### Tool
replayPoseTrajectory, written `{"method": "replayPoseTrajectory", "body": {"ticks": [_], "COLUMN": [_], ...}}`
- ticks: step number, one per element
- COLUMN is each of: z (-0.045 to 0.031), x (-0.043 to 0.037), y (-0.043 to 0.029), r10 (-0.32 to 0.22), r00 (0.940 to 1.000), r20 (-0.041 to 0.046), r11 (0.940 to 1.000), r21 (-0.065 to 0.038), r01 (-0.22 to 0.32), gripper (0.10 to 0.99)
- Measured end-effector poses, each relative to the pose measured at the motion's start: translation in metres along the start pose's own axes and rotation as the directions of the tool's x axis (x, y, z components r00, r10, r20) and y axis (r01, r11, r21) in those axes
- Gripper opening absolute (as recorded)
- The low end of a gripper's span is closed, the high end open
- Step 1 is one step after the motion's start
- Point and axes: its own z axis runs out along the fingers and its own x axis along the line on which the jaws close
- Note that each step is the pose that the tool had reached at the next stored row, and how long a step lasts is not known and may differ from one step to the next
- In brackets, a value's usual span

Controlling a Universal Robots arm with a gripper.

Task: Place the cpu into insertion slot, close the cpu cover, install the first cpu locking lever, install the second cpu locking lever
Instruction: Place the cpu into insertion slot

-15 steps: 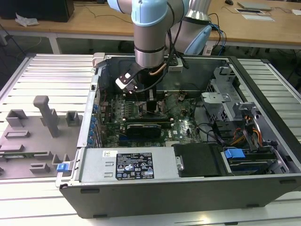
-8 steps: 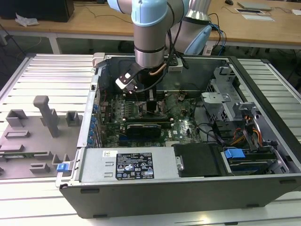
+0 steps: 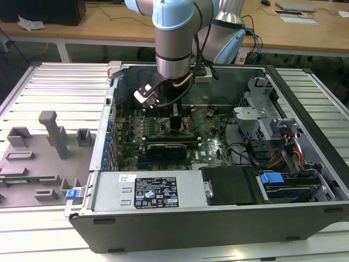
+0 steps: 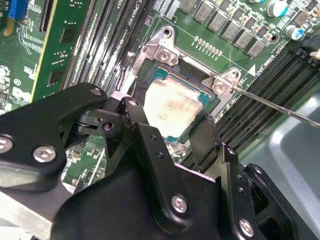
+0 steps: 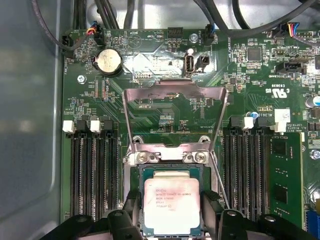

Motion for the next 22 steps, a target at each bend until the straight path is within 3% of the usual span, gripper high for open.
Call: {"method": "replayPoseTrajectory", "body": {"ticks": [4,11,12,14,15,16,17,18,19,22], "z": [-0.0068,-0.0073,-0.0073,-0.0073,-0.0073,-0.0073,-0.0073,-0.0073,-0.0073,-0.0073], "x": [0.0,0.0,0.0,0.0,0.0,0.0,0.0,0.0,0.0,0.0], "y": [0.0006,0.0006,0.0006,0.0006,0.0006,0.0006,0.0006,0.0006,0.0006,0.0006], "r10": [0.0,0.0,0.0,0.0,0.0,0.0,0.0,0.0,0.0,0.0], "r00": [1.0,1.0,1.0,1.0,1.0,1.0,1.0,1.0,1.0,1.0], "r20": [-0.0002,-0.0003,-0.0005,-0.0005,-0.0006,-0.0006,-0.0007,-0.0008,-0.0009,-0.001], "r11": [1.0,1.0,1.0,1.0,1.0,1.0,1.0,1.0,1.0,1.0], "r21": [0.0,0.0,0.0,0.0,0.0,0.0,0.0,0.0,0.0,0.0], "r01": [0.0,0.0,0.0,0.0,0.0,0.0,0.0,0.0,0.0,0.0], "gripper": [0.616,0.6,0.471,0.471,0.349,0.349,0.29,0.169,0.11,0.106]}}
